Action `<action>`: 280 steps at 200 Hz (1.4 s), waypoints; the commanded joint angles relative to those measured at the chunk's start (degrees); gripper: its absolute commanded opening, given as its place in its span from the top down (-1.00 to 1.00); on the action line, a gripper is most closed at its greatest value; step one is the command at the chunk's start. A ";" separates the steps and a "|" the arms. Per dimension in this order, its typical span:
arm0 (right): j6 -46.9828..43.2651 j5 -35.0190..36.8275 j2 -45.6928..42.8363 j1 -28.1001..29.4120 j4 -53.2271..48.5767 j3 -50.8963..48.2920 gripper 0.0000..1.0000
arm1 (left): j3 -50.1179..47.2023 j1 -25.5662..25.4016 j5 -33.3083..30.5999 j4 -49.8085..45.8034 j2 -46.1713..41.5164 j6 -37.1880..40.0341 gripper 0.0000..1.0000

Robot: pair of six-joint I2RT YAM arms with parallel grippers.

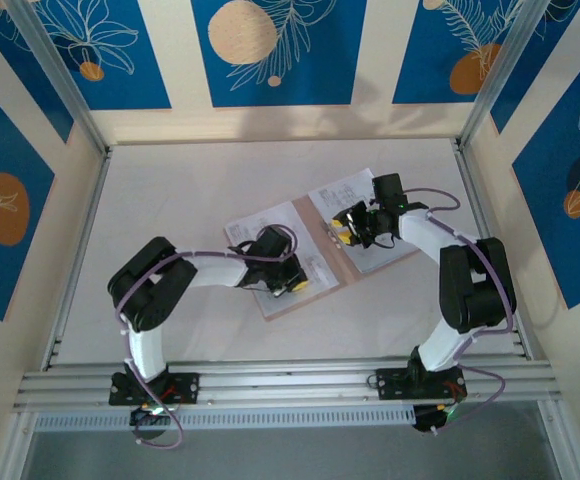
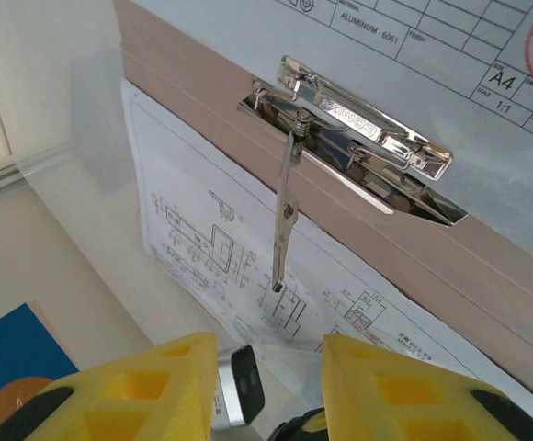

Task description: Put the files into the folder

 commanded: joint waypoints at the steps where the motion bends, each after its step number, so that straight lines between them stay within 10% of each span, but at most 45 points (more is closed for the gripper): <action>1: 1.21 0.08 1.26 -0.15 1.83 0.64 0.32 | 1.14 -1.17 0.95 -1.81 2.95 0.70 1.00; 280: 0.41 -0.84 6.92 -0.92 3.12 4.10 0.64 | 4.25 -1.70 1.61 -2.95 5.01 1.36 1.00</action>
